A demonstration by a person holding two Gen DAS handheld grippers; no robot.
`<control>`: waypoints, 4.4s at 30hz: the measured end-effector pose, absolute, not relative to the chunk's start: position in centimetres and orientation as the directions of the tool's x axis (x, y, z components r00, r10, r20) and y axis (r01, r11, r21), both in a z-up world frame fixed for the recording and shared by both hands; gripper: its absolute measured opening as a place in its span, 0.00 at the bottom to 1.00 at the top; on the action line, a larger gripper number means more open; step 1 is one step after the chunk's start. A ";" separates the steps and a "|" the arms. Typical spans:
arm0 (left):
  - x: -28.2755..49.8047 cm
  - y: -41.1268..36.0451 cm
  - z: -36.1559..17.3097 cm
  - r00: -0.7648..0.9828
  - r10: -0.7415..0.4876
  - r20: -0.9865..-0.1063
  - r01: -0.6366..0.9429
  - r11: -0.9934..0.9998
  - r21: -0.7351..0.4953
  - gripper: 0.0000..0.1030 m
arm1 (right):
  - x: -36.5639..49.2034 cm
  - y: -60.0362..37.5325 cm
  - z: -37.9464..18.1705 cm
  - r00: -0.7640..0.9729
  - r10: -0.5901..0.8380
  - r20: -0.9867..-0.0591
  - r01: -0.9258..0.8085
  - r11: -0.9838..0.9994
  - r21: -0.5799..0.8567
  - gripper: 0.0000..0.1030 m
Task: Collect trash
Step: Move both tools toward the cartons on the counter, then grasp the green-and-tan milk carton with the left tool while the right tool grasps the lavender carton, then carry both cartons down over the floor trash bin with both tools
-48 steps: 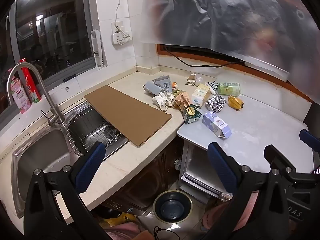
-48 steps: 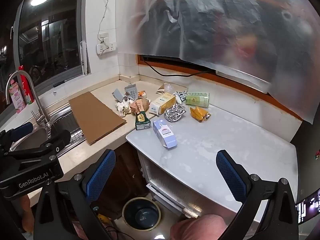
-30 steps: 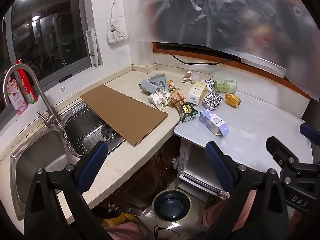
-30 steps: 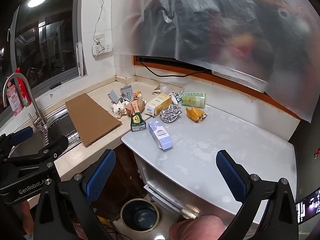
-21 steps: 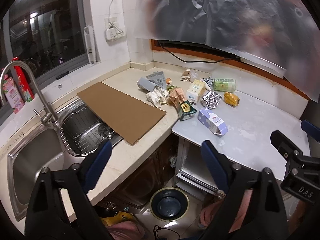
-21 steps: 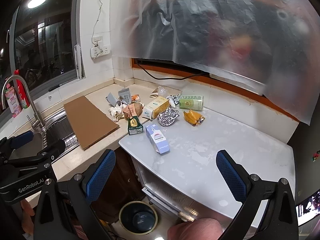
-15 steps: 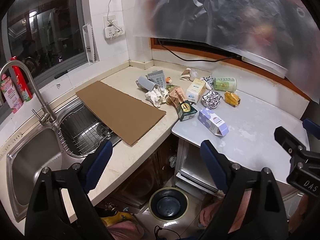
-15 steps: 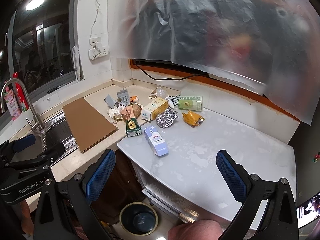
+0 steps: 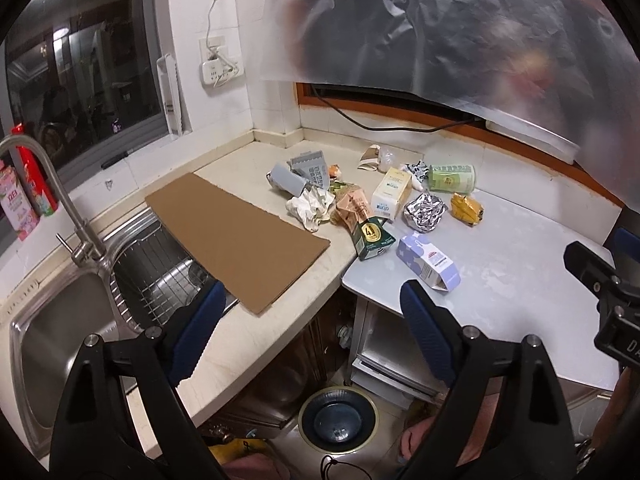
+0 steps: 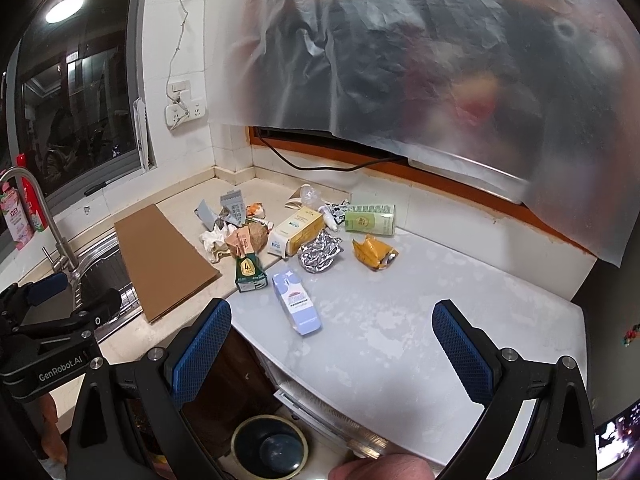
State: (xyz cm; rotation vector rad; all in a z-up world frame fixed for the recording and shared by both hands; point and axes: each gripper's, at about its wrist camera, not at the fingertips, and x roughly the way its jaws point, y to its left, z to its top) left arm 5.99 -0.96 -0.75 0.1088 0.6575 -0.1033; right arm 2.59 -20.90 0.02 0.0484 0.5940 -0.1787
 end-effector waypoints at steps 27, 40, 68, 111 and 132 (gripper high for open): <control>8.8 -1.9 -0.7 0.736 -0.152 -0.660 0.234 0.972 0.037 0.79 | 5.6 -20.5 1.2 0.822 -0.163 -0.546 0.161 0.986 -0.052 0.99; 11.7 -2.6 -1.6 0.702 -0.156 -0.695 0.258 0.965 0.043 0.79 | 8.1 -20.5 0.0 0.795 -0.136 -0.591 0.132 0.990 -0.050 0.99; 29.4 -6.7 -12.4 0.373 -0.246 -0.895 0.251 0.955 -0.157 0.73 | 23.7 -22.2 -15.6 0.506 0.039 -0.862 0.080 0.993 0.092 0.75; 20.4 -8.2 -7.7 0.520 -0.293 -0.802 0.337 0.934 -0.123 0.33 | 16.8 -22.2 -14.1 0.587 0.185 -0.788 0.057 0.962 0.269 0.34; 1.8 -1.2 -12.2 0.583 -0.249 -0.774 0.341 0.939 -0.045 0.34 | 3.4 -14.8 -14.7 0.572 0.185 -0.799 -0.094 0.983 0.160 0.34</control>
